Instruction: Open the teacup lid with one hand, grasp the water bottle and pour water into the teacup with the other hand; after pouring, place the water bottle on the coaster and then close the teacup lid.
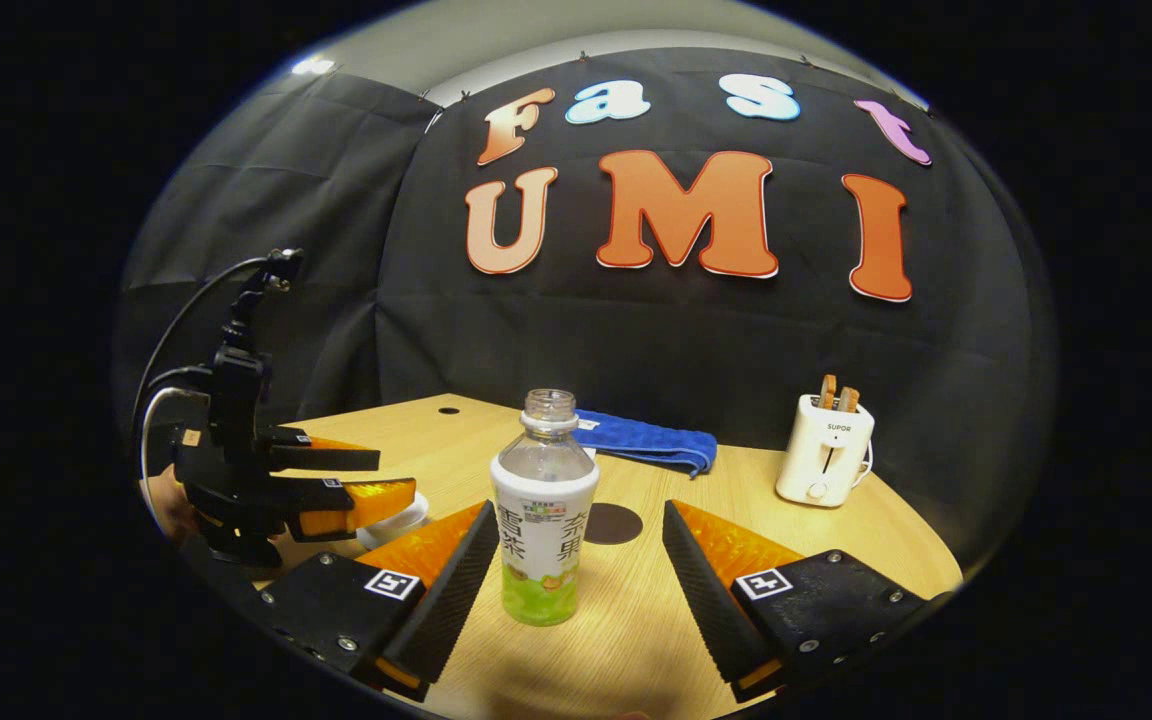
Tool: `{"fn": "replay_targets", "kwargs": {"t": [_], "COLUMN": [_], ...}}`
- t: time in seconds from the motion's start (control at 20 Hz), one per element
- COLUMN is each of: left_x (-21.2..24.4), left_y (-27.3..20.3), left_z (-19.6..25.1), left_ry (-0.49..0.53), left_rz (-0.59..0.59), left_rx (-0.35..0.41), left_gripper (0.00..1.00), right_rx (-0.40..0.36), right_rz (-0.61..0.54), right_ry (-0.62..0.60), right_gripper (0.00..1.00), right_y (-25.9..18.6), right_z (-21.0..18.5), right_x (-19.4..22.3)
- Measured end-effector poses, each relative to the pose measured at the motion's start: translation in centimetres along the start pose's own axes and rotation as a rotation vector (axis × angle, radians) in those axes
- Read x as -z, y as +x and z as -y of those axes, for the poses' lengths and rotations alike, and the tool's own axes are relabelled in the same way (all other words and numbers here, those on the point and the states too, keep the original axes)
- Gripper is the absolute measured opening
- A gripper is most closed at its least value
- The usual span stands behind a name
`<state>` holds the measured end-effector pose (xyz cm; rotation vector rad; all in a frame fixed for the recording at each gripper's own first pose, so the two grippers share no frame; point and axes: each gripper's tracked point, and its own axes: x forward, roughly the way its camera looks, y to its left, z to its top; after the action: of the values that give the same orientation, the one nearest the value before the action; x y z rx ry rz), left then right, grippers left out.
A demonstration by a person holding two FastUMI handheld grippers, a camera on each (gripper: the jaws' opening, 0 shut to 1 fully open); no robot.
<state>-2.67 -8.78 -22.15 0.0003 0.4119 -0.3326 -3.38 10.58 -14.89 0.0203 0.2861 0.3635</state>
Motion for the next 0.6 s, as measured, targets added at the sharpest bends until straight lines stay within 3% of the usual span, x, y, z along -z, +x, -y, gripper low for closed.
{"fn": "replay_targets", "kwargs": {"t": [0.05, 0.2, 0.25, 0.35, 0.4, 0.45, 0.5, 0.6], "left_x": [0.3, 0.9, 1.0, 0.8, 0.6, 0.5, 0.7, 0.6], "left_y": [0.2, 0.7, 0.7, 0.8, 1.0, 1.2, 1.1, 1.1], "left_z": [0.0, 0.7, 0.8, 0.7, 0.6, 0.5, 0.5, 0.7], "left_ry": [0.006, 0.022, 0.027, 0.030, 0.031, 0.021, 0.022, 0.024], "left_rz": [-0.008, -0.020, -0.029, -0.029, -0.018, -0.013, -0.026, -0.019], "left_rx": [-0.001, 0.021, 0.025, 0.022, 0.012, 0.008, 0.007, 0.010], "left_gripper": [0.82, 0.80, 0.66, 0.59, 0.60, 0.44, 0.35, 0.34], "right_rx": [-0.005, -0.008, -0.009, -0.012, -0.016, -0.017, -0.020, -0.023], "right_rz": [-0.003, -0.013, -0.017, -0.021, -0.024, -0.026, -0.026, -0.029], "right_ry": [-0.004, -0.017, -0.020, -0.024, -0.026, -0.028, -0.031, -0.035], "right_gripper": [0.99, 0.99, 0.99, 0.99, 0.99, 0.99, 0.99, 0.99], "right_y": [0.0, 0.1, 0.1, 0.2, 0.3, 0.4, 0.4, 0.4], "right_z": [0.0, 0.0, 0.0, -0.1, -0.2, -0.2, -0.2, -0.3], "right_x": [0.0, 0.6, 0.7, 1.0, 1.1, 1.2, 1.3, 1.4]}}
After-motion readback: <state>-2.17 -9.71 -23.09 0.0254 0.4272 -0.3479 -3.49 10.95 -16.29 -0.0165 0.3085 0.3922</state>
